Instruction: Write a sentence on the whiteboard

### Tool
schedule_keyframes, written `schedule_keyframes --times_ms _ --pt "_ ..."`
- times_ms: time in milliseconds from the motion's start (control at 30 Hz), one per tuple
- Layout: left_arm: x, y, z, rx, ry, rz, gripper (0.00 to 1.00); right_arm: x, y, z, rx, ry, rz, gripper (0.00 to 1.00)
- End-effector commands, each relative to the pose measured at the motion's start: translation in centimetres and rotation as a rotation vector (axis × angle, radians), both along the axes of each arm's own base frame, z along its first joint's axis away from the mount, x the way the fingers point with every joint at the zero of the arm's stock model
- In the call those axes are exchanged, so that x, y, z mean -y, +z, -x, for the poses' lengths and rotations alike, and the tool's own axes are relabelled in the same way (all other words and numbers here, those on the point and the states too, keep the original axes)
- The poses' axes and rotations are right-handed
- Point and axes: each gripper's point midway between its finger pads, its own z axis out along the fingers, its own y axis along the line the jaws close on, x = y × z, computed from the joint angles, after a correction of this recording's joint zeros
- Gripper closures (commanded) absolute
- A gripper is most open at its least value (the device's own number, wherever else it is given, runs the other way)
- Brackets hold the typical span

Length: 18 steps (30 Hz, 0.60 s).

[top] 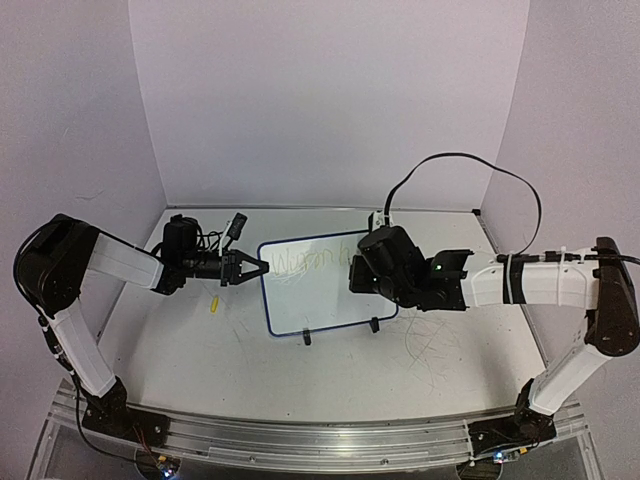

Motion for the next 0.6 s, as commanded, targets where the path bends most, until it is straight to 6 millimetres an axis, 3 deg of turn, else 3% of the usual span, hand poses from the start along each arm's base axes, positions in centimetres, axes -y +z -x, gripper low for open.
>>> schedule_keyframes --times_ms 0,233,300,433,500,567 --pt "-0.5 -1.8 -1.2 0.008 0.057 -0.063 1.0 1.3 -0.2 0.1 -0.01 -0.03 0.018 1.0" --pt "-0.6 -1.8 -1.3 0.009 0.063 -0.065 1.0 1.8 0.2 0.5 -0.008 -0.028 0.008 1.0" --pt "-0.6 -1.7 -1.3 0.011 0.065 -0.065 1.0 1.2 1.6 0.5 0.026 0.01 -0.027 1.0" --pt "-0.6 -1.7 -1.3 0.01 0.064 -0.064 1.0 0.2 6.4 0.7 0.135 0.08 -0.133 1.0" --pt "-0.6 -1.6 -1.3 0.01 0.065 -0.064 1.0 0.6 7.6 0.9 0.166 0.088 -0.148 1.0" --pt "-0.6 -1.4 -1.3 0.015 0.068 -0.063 1.0 1.4 7.6 1.1 0.174 0.08 -0.146 1.0"
